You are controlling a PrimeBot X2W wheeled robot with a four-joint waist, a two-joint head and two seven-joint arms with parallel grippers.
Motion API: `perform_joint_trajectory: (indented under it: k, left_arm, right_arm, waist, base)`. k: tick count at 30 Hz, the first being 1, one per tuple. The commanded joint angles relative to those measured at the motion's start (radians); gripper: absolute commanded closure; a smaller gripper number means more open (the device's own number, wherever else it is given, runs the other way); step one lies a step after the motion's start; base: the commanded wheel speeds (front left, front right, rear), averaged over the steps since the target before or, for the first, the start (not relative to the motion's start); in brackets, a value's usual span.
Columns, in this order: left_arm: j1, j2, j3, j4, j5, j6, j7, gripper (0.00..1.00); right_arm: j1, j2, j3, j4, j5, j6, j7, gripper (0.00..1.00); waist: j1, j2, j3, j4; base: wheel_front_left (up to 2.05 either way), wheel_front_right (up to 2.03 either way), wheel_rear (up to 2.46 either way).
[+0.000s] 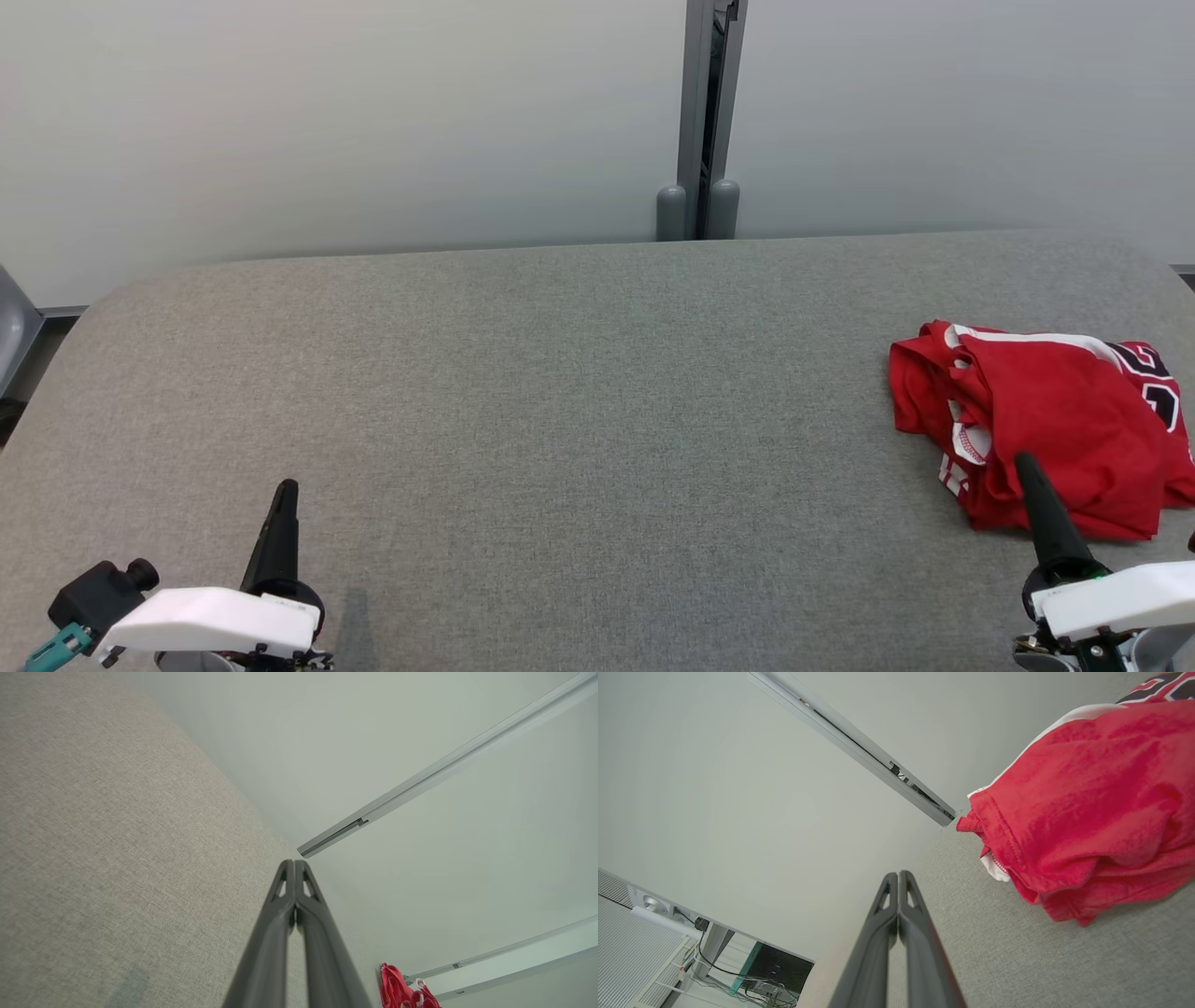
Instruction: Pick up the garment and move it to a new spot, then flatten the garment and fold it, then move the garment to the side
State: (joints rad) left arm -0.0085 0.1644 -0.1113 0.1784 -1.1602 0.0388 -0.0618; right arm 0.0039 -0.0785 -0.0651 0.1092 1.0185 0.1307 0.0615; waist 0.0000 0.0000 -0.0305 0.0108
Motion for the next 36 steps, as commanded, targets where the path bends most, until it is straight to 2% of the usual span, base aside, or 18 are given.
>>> perform_joint_trajectory:
  k: [1,36]
  left_arm:
    - [-0.031,0.000,0.018,-0.005,-0.023,-0.012,0.006,1.00]
    - [-0.075,-0.058,0.128,0.034,-0.263,-0.102,0.095,1.00]
  right_arm:
    - [-0.028,-0.006,-0.009,-0.004,0.032,0.000,0.004,1.00]
    - [-0.079,0.012,-0.032,0.073,0.340,0.000,0.032,1.00]
  waist:
    - [0.0000,0.0000,0.001,0.000]
    - [0.0000,0.0000,0.016,-0.005]
  base:
    - [0.00,0.00,0.00]
    - [0.00,0.00,0.00]
